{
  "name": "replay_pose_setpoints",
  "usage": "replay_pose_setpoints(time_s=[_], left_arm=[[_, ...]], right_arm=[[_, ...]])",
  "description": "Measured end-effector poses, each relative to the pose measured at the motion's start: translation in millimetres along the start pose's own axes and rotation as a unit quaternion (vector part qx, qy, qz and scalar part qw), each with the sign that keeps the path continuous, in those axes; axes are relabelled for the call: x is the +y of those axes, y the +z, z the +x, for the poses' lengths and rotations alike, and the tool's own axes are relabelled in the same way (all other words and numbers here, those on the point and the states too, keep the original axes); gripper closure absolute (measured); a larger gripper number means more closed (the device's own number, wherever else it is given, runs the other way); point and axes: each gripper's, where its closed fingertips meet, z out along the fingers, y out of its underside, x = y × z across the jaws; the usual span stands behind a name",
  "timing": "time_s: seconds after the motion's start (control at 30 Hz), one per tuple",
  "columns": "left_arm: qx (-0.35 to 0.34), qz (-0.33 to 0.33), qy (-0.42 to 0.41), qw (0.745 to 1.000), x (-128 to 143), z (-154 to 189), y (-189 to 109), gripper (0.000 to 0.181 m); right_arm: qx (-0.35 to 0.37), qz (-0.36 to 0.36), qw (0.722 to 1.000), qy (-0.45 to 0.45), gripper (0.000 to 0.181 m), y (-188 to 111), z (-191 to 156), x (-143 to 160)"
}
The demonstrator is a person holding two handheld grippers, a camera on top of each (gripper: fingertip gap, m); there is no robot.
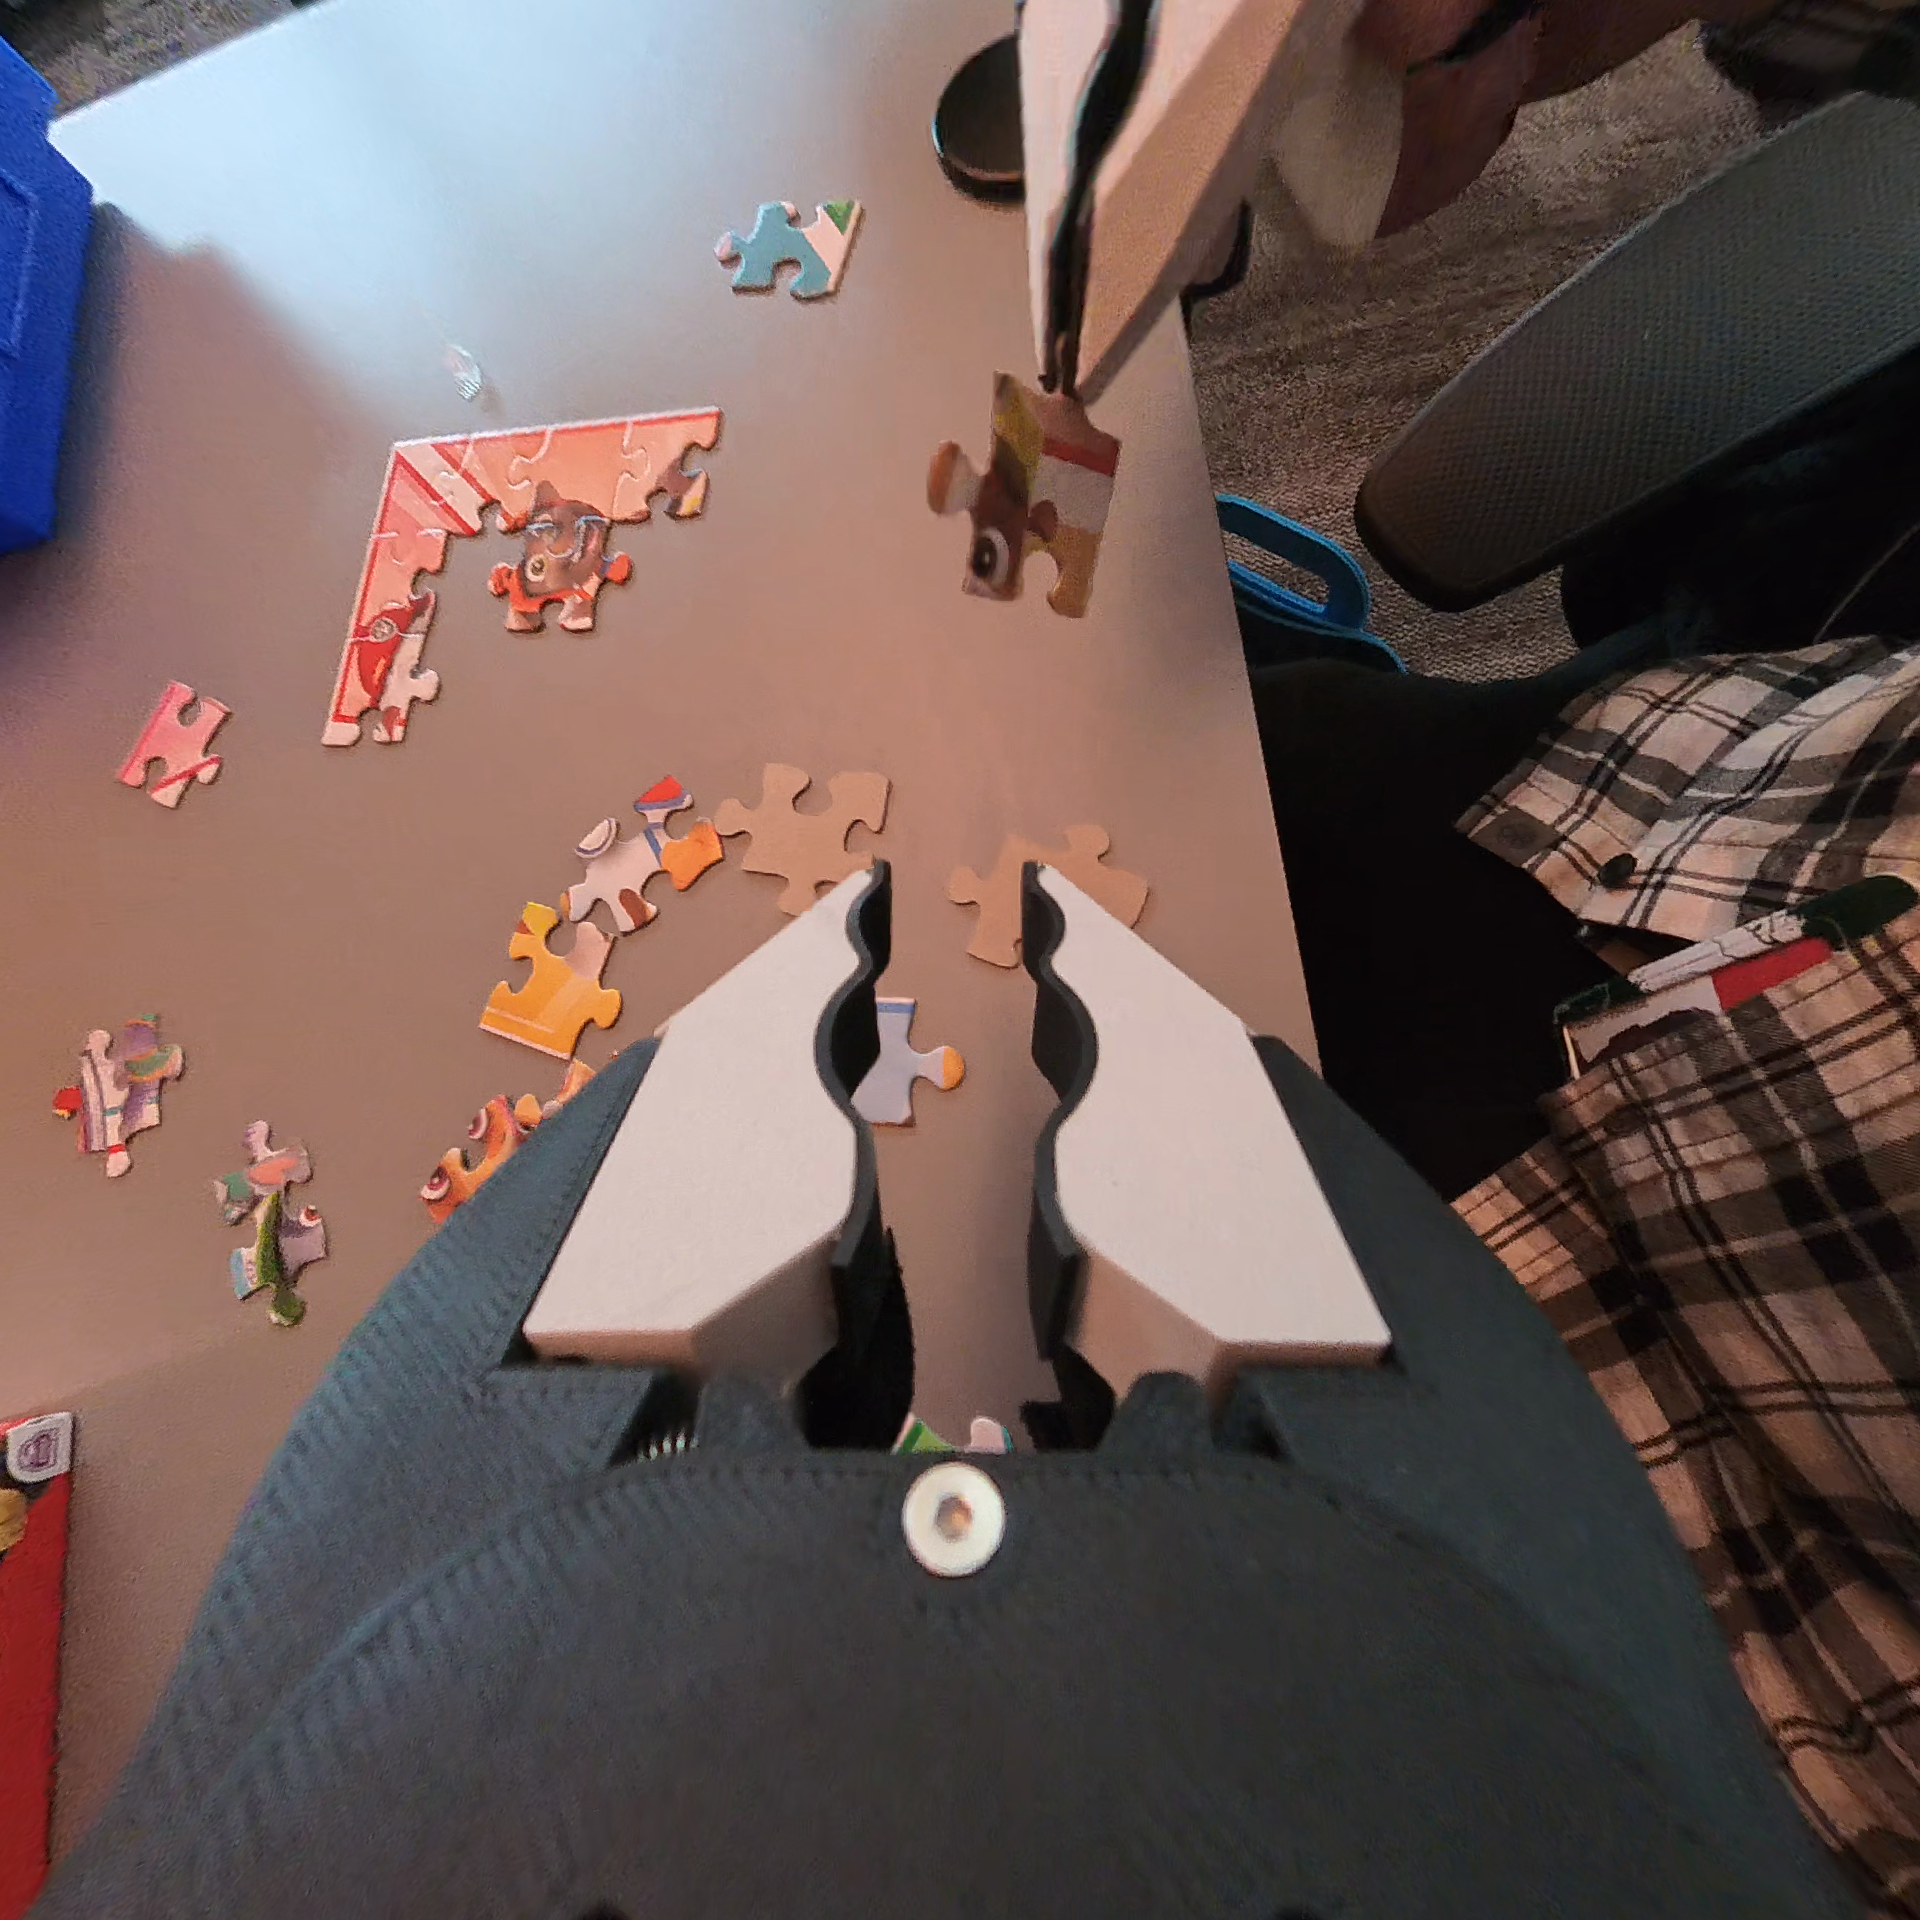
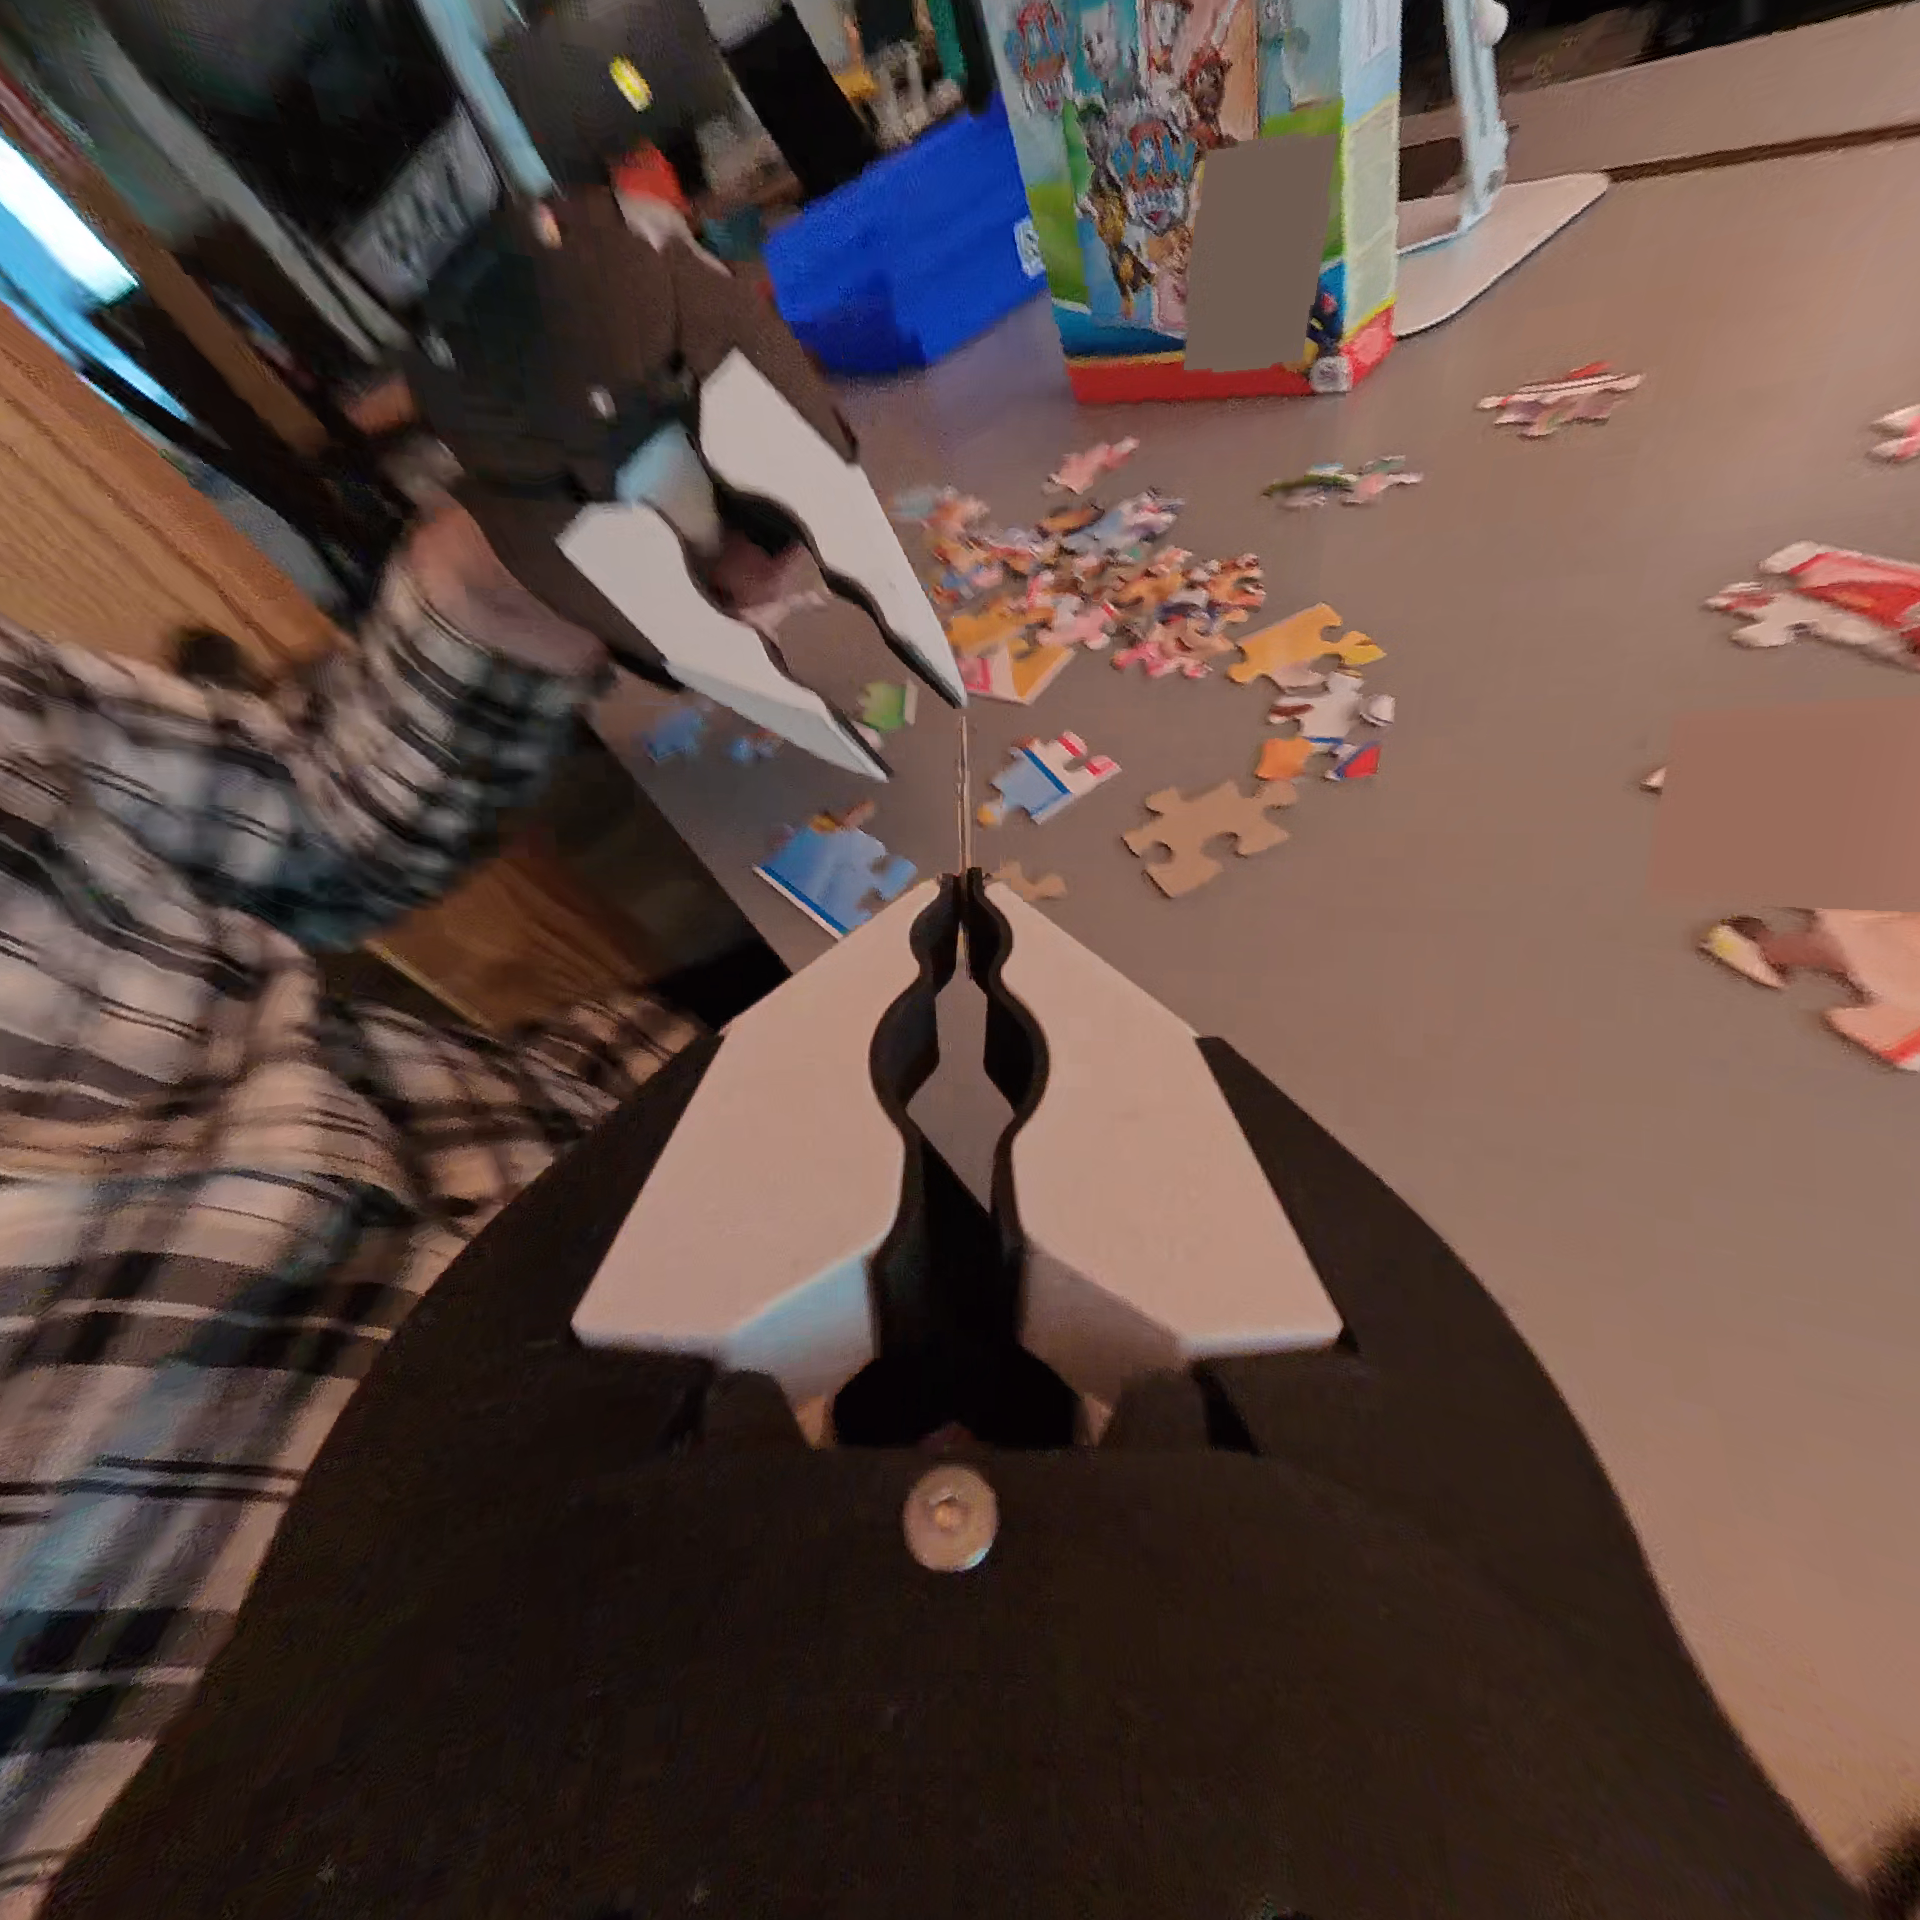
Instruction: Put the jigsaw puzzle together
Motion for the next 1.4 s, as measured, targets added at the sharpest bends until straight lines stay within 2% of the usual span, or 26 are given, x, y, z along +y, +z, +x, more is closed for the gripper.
replay_pose_setpoints(time_s=[0.13, 0.33, 0.43, 0.6, 0.63, 0.7, 0.83, 1.0, 1.13, 1.4], left_arm=[[0.001, 0.032, -0.012, 0.999, -12.8, -5.7, -3.0, 0.156], [0.001, 0.048, -0.023, 0.999, -23.0, -20.8, -1.7, 0.156], [0.017, 0.075, -0.049, 0.996, -33.4, -25.1, -1.0, 0.156], [0.101, 0.15, -0.112, 0.977, -57.8, -13.5, 5.6, 0.158], [0.11, 0.159, -0.116, 0.974, -59.5, -12.0, 6.9, 0.166], [0.116, 0.168, -0.112, 0.973, -59.4, -10.9, 8.5, 0.174], [0.135, 0.176, -0.127, 0.967, -60.5, -13.4, 6.8, 0.174], [0.17, 0.22, -0.167, 0.946, -69.1, -20.6, -7.1, 0.177], [0.198, 0.219, -0.178, 0.939, -66.8, -18.6, -11.8, 0.181], [0.223, 0.179, -0.171, 0.943, -58.5, -8.5, -10.4, 0.181]], right_arm=[[-0.038, 0.034, 0.997, 0.053, 0.181, -0.9, 6.2, -18.0], [-0.04, 0.008, 0.998, 0.043, 0.181, 4.7, 13.0, -25.8], [-0.042, 0.016, 0.998, 0.042, 0.181, 5.6, 17.2, -39.1], [-0.07, 0.081, 0.992, 0.067, 0.181, 13.9, 3.4, -51.4], [-0.077, 0.099, 0.989, 0.073, 0.181, 14.6, 0.4, -52.2], [-0.073, 0.13, 0.985, 0.087, 0.181, 13.7, 1.7, -51.7], [-0.069, 0.168, 0.978, 0.107, 0.181, 12.7, 4.5, -52.1], [-0.074, 0.21, 0.968, 0.118, 0.181, 10.9, 2.1, -64.8], [-0.077, 0.224, 0.963, 0.131, 0.181, 13.8, -0.3, -62.8], [-0.051, 0.179, 0.978, 0.096, 0.18, 16.2, -3.6, -45.3]])
